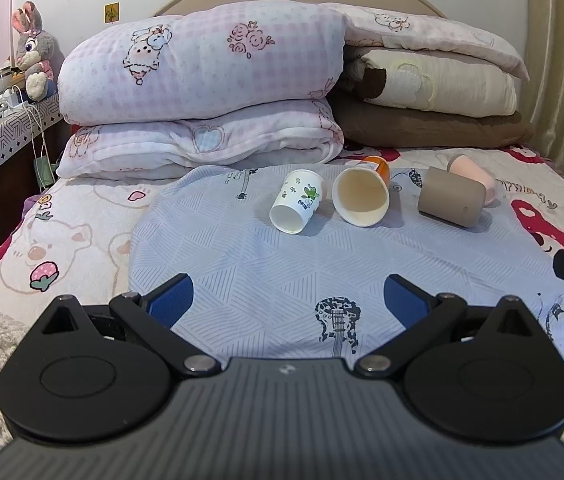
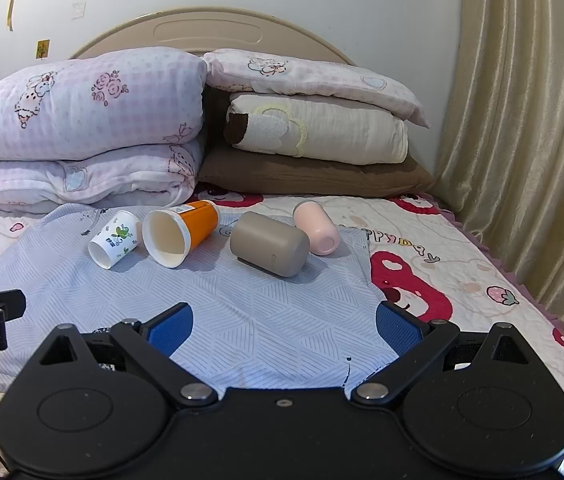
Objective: Flip cup upright
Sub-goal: 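Move the right gripper to the lying grey tumbler and close on it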
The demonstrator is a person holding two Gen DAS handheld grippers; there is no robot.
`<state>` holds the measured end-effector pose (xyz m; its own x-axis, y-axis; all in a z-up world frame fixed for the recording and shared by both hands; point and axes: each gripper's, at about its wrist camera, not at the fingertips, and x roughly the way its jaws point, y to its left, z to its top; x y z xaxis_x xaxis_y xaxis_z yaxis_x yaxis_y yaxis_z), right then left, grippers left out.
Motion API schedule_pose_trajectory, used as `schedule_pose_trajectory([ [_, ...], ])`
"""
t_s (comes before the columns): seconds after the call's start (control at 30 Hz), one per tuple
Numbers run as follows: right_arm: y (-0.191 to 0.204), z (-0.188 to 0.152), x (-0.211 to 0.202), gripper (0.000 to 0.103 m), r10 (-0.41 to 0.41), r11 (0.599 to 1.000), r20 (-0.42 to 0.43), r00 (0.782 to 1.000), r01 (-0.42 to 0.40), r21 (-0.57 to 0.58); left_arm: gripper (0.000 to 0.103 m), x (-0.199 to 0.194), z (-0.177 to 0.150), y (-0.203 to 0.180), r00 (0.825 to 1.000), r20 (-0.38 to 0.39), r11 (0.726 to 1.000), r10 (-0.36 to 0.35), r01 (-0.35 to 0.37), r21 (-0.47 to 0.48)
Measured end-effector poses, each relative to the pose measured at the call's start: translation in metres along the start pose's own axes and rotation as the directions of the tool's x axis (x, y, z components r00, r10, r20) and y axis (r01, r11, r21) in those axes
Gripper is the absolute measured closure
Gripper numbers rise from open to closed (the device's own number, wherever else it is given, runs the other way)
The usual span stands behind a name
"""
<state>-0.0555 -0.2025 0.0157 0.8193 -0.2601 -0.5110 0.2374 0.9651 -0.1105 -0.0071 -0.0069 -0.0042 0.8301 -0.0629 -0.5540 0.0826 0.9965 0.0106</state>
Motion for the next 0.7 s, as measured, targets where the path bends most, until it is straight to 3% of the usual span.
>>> schedule_pose_trajectory([
  [0.17, 0.0, 0.001, 0.0, 0.003, 0.004, 1.0, -0.002, 1.0, -0.004, 0.002, 0.0, -0.004, -0.003, -0.002, 1.0, 0.014, 0.999, 0.024, -0.024, 0.029],
  [0.3, -0.001, 0.004, -0.001, 0.003, 0.018, 1.0, -0.004, 1.0, -0.018, 0.001, 0.0, -0.009, -0.002, 0.0, 1.0, -0.001, 1.0, -0.002, 0.002, 0.024],
  [0.47, -0.019, 0.008, -0.009, 0.003, 0.122, 0.991, -0.015, 0.992, -0.121, 0.052, 0.0, -0.018, 0.01, -0.005, 1.0, 0.01, 1.0, -0.006, 0.006, 0.021],
  [0.6, -0.041, 0.009, -0.013, 0.004, 0.225, 0.97, -0.042, 0.973, -0.219, 0.109, 0.0, -0.018, 0.024, -0.01, 0.998, -0.03, 0.999, -0.055, 0.055, -0.001],
  [0.7, -0.051, 0.018, -0.016, 0.004, 0.248, 0.967, -0.04, 0.968, -0.245, 0.068, 0.0, -0.019, 0.041, -0.02, 0.995, -0.049, 0.996, -0.089, 0.089, -0.005],
])
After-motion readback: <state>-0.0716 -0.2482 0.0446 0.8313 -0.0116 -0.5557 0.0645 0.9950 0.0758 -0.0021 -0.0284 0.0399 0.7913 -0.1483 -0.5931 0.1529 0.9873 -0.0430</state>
